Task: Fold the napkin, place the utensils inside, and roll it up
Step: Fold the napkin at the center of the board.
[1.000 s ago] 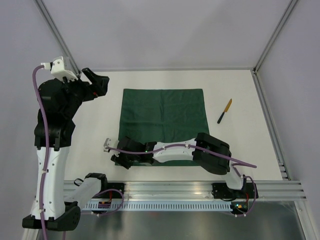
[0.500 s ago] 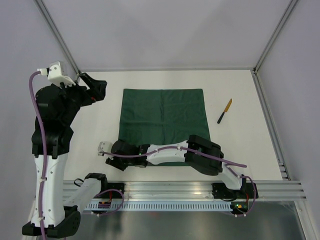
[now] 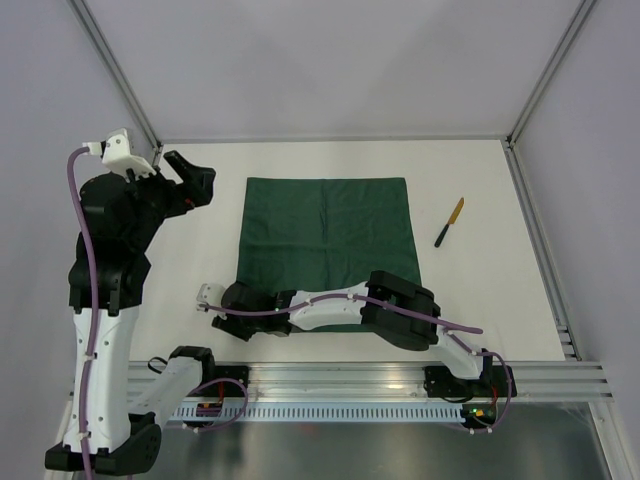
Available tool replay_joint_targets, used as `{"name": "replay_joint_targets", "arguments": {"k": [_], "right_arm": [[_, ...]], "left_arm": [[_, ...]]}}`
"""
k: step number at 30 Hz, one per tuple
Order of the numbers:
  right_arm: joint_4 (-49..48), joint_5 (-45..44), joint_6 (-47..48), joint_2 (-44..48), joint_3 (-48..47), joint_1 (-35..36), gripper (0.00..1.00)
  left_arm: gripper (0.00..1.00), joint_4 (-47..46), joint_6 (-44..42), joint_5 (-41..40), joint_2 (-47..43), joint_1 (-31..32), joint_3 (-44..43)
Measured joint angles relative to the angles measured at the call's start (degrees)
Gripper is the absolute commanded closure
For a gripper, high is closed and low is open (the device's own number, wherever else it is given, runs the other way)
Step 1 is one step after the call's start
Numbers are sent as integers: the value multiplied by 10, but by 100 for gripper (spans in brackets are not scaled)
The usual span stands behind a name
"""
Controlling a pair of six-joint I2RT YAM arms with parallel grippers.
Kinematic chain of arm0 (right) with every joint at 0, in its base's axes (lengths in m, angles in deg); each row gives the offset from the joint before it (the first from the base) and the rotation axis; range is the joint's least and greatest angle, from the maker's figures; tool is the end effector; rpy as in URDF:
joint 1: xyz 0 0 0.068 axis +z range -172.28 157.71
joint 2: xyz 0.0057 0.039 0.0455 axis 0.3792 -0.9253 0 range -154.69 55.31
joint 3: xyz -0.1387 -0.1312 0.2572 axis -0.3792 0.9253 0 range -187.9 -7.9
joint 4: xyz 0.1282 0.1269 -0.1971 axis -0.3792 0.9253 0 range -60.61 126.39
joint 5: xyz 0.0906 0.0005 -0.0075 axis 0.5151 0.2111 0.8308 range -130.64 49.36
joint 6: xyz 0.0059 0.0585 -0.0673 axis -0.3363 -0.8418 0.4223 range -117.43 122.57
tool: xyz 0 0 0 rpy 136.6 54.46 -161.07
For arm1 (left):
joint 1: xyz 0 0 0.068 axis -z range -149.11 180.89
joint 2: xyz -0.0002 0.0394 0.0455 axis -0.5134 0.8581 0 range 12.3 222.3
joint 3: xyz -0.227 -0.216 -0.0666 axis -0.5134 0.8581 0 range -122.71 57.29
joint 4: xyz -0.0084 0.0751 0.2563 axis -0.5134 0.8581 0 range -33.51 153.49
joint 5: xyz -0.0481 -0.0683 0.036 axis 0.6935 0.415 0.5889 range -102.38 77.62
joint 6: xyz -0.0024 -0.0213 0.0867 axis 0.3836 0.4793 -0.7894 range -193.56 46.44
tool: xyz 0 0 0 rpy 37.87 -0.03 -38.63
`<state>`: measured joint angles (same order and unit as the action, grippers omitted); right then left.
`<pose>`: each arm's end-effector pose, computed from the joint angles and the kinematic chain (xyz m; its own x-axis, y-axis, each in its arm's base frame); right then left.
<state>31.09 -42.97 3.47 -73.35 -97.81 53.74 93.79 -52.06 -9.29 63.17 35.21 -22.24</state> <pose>0.1397 0.5482 0.1478 -0.1415 -0.6338 -0.7605 -0.9645 0.2614 -0.0384 0.1652 -0.0168 0.5062 -0.1864 -0.3529 -0.9169 0.0645 0.9269 -0.3698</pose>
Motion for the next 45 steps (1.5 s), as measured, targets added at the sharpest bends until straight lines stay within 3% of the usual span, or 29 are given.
{"name": "replay_joint_targets", "arguments": {"k": [13, 20, 45], "right_arm": [[-9, -2, 0, -3, 0, 0, 87], [-8, 0, 2, -3, -1, 0, 99], [37, 9, 3, 57, -7, -3, 99]], "left_arm": [[0, 2, 0, 0, -6, 0, 9], [0, 2, 0, 0, -9, 0, 10], [0, 1, 0, 0, -18, 0, 25]]}}
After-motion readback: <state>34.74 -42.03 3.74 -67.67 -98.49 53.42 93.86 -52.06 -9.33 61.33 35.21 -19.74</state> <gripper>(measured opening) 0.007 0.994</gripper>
